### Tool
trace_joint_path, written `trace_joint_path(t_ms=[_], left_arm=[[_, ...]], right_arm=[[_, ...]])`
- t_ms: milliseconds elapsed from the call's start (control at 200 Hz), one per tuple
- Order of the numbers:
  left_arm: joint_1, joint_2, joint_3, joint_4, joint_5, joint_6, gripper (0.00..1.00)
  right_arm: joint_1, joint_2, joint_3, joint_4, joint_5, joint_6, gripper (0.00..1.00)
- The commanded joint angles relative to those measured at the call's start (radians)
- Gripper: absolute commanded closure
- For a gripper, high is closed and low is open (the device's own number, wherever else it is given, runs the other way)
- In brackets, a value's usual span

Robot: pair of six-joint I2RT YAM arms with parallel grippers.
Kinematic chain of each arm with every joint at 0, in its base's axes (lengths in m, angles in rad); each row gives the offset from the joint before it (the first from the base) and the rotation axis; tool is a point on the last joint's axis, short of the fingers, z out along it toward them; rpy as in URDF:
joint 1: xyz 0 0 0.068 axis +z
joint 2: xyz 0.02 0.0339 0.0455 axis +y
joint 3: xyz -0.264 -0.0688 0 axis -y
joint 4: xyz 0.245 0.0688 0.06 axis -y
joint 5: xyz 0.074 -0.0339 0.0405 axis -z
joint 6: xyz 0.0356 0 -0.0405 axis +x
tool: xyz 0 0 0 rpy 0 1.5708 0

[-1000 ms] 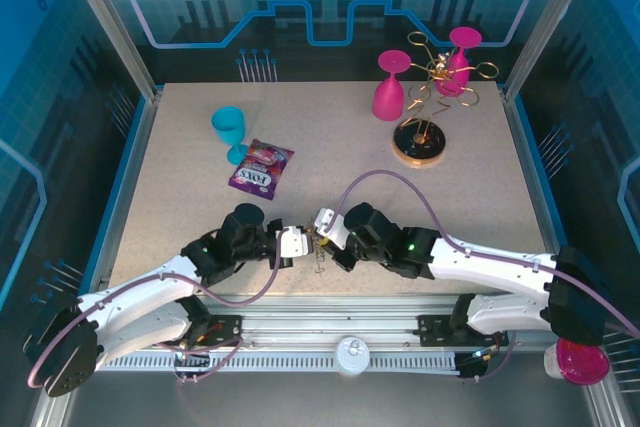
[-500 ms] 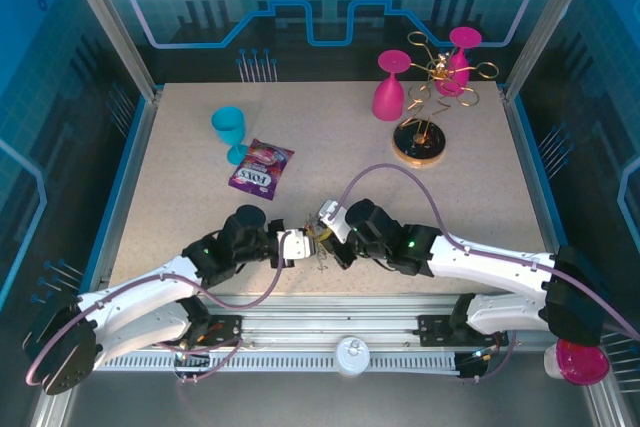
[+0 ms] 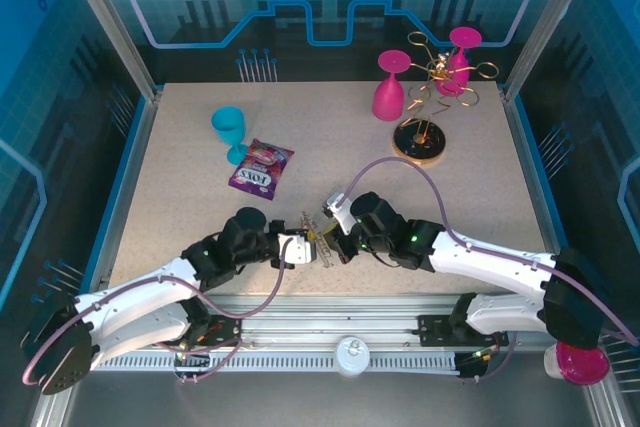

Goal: Put the keys on the keyring

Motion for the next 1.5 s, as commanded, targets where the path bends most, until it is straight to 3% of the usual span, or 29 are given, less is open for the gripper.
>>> trace_joint_path(t_ms=[0,380,435,555,786,1011,1116,1206,1301,1416,1446,1491], left_arm=[[-0.024,-0.013,-0.029,-0.014,0.041,0.035,1.0],[-0.024,-0.043,-0.06,0.109,0.009,-0.036,1.0],[-0.021,-0.046,-0.062,0.121,0.006,-0.053,1.0],[-0.014,-0.056,-0.068,0.135,0.008,-0.078,1.0],[0.046,-0.08,-0.072,0.158,0.079,-0.143,1.0],[0.104,-0.093,-0.085,0.204,0.209,-0.191,1.0],[0.104,-0.088,-0.083,0.206,0.212,-0.191,1.0],[0.105,-0.08,-0.079,0.191,0.194,-0.181,1.0],[0.106,-0.07,-0.08,0.202,0.107,-0.221,1.0],[0.105,-0.076,-0.043,0.142,0.03,-0.314,1.0],[0.105,-0.071,-0.022,0.11,0.001,-0.362,0.91],[0.105,-0.06,0.02,0.048,-0.03,-0.455,0.87]], right_arm=[[-0.026,-0.015,0.034,0.056,0.009,0.069,1.0],[-0.033,0.01,0.01,0.07,-0.092,0.069,1.0],[-0.037,0.01,0.002,0.065,-0.107,0.063,0.83],[-0.05,-0.023,-0.009,0.044,-0.123,0.044,0.57],[-0.181,-0.156,-0.026,-0.051,-0.205,-0.117,0.38],[-0.319,-0.167,-0.104,0.15,-0.505,-0.465,0.43],[-0.321,-0.099,-0.041,0.129,-0.562,-0.599,0.49],[-0.317,-0.051,-0.014,0.129,-0.574,-0.611,0.55],[-0.307,-0.04,-0.035,0.139,-0.451,-0.547,0.56],[-0.298,-0.056,-0.077,0.128,-0.269,-0.324,0.55],[-0.297,-0.059,-0.075,0.096,-0.235,-0.262,0.55],[-0.294,-0.063,-0.075,0.042,-0.176,-0.154,0.55]])
